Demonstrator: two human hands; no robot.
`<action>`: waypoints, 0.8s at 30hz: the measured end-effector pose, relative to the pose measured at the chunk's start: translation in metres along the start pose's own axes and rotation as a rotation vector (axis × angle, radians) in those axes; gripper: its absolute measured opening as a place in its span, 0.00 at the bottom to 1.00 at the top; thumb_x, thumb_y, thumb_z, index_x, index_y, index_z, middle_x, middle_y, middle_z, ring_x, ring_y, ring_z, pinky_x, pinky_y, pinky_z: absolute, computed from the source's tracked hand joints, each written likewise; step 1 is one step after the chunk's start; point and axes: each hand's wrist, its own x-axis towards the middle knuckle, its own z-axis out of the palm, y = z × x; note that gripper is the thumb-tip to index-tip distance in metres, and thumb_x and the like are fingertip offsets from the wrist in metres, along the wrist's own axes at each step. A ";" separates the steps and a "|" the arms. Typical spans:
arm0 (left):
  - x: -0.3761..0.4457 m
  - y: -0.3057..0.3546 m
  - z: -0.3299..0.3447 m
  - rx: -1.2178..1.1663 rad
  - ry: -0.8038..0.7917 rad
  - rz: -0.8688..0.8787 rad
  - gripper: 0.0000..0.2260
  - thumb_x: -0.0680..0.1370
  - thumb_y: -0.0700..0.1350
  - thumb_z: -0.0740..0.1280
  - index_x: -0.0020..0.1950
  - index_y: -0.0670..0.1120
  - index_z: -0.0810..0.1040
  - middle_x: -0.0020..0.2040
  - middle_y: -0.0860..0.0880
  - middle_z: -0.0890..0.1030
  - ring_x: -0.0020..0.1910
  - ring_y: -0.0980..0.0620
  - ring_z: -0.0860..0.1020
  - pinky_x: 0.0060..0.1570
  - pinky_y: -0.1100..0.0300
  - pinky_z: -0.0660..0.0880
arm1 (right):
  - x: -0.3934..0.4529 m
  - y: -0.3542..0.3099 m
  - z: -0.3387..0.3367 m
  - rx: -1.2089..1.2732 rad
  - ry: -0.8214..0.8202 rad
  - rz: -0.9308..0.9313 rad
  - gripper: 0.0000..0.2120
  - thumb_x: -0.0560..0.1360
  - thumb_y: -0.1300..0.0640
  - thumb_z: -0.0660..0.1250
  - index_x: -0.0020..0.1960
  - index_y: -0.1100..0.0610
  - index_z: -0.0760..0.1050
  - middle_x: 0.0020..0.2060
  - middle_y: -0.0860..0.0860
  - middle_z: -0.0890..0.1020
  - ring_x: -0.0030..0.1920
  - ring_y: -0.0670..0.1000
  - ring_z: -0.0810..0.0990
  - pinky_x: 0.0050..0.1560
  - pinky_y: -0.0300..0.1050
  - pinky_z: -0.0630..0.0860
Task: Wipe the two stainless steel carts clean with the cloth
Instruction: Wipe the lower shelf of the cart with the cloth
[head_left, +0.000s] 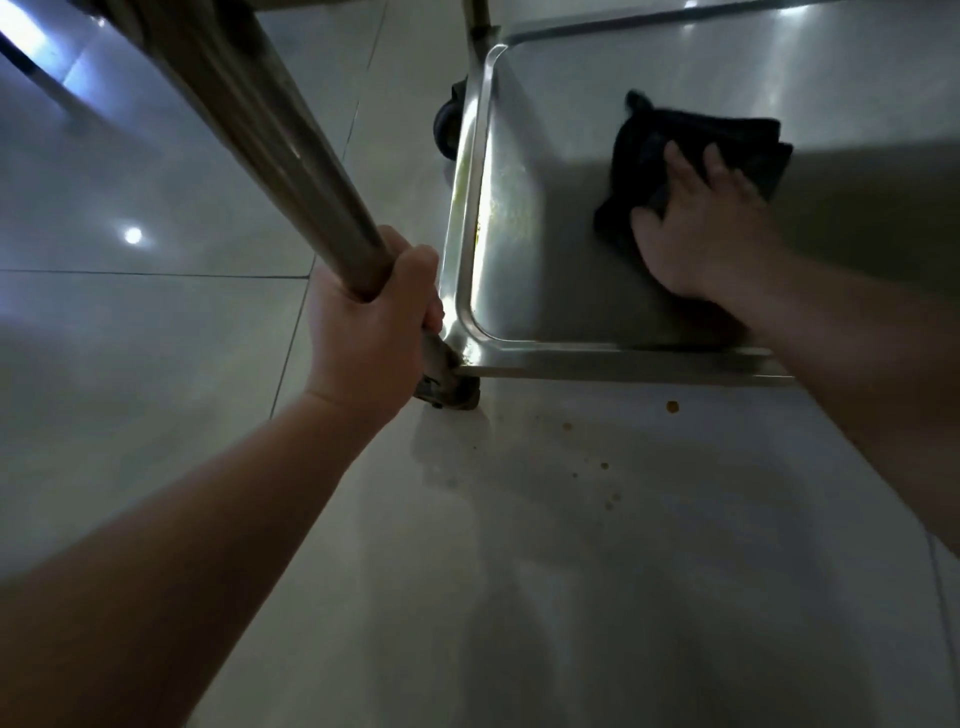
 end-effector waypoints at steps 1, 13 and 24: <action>-0.001 0.001 0.001 -0.002 0.009 0.005 0.11 0.72 0.45 0.66 0.30 0.51 0.71 0.26 0.47 0.71 0.28 0.45 0.71 0.34 0.53 0.73 | 0.013 -0.018 -0.001 0.001 -0.009 0.032 0.34 0.83 0.38 0.42 0.84 0.51 0.42 0.84 0.47 0.43 0.83 0.56 0.41 0.81 0.55 0.42; -0.011 -0.002 0.005 -0.030 0.067 0.021 0.10 0.70 0.42 0.64 0.29 0.50 0.69 0.25 0.47 0.69 0.25 0.45 0.68 0.29 0.49 0.67 | -0.029 -0.033 0.007 -0.049 -0.221 -0.702 0.37 0.74 0.32 0.48 0.82 0.34 0.44 0.83 0.46 0.50 0.82 0.47 0.48 0.81 0.48 0.44; -0.010 -0.008 0.002 -0.033 0.014 0.066 0.12 0.71 0.41 0.64 0.30 0.55 0.71 0.26 0.51 0.70 0.26 0.48 0.69 0.29 0.58 0.70 | 0.107 -0.128 -0.015 0.058 -0.093 -0.062 0.33 0.82 0.38 0.39 0.84 0.48 0.41 0.83 0.45 0.42 0.82 0.55 0.38 0.81 0.57 0.39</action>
